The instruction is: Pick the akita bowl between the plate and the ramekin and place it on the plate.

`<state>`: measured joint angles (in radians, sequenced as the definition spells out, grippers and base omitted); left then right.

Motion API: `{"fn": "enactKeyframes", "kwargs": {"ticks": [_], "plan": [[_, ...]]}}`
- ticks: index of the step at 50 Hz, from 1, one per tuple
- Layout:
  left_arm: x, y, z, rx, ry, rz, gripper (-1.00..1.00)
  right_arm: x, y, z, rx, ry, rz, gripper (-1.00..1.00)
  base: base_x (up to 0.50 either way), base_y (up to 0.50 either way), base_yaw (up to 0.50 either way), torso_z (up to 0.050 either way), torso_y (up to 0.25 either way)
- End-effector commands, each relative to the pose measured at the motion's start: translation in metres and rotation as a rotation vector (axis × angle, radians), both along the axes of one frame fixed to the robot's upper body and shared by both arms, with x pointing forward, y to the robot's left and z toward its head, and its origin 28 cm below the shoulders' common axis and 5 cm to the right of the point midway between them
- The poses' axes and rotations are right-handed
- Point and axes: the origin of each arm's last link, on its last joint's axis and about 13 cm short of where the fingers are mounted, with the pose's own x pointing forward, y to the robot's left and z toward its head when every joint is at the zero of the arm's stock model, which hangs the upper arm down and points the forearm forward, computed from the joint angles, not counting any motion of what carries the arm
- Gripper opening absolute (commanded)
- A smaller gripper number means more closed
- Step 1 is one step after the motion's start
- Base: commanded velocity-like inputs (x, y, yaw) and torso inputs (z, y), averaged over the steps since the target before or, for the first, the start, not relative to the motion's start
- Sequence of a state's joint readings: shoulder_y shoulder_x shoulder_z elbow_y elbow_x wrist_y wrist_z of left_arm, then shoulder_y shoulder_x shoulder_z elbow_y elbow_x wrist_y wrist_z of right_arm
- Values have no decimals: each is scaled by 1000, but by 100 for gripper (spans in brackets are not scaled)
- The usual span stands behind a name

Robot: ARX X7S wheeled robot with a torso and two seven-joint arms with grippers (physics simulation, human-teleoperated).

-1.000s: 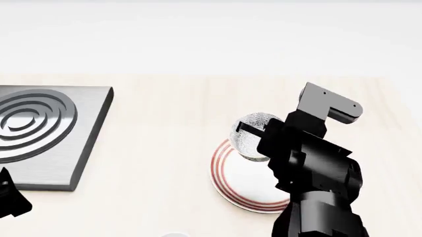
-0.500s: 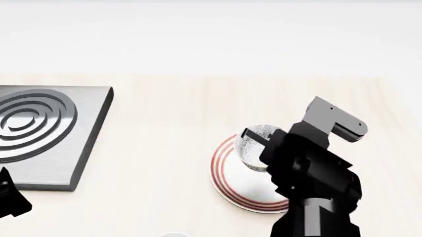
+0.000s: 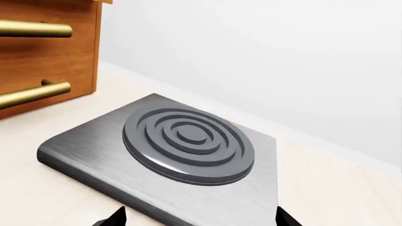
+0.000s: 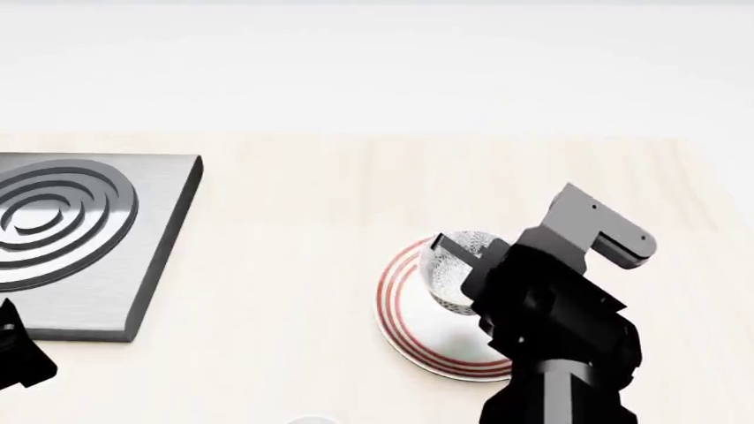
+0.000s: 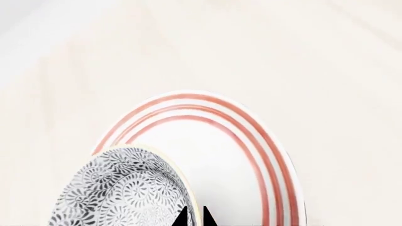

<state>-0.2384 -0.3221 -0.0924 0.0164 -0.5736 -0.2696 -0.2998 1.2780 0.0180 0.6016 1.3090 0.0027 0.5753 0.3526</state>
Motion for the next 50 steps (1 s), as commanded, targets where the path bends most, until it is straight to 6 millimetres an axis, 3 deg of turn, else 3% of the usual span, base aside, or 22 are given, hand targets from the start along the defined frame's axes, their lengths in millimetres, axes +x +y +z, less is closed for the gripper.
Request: {"fn": "enactKeyframes", "kwargs": {"ticks": [1,28,29,41,50], "plan": [[0,0,0,-1,0,0,100,0,1,0,1,2,-3,-100,0,0,0,0,0],[0,0,0,-2,-1,0,100,-3,-1,-4,-33,34,29,-100,0,0,0,0,0],[1,0,-1,-1,-1,0,100,-2,-2,-3,-47,31,12,100,0,0,0,0,10],[0,1,-1,-3,0,1,100,0,-3,4,-100,19,34,100,0,0,0,0,0],[1,1,-1,-5,1,2,100,5,-6,23,-168,-8,56,100,0,0,0,0,0]]}}
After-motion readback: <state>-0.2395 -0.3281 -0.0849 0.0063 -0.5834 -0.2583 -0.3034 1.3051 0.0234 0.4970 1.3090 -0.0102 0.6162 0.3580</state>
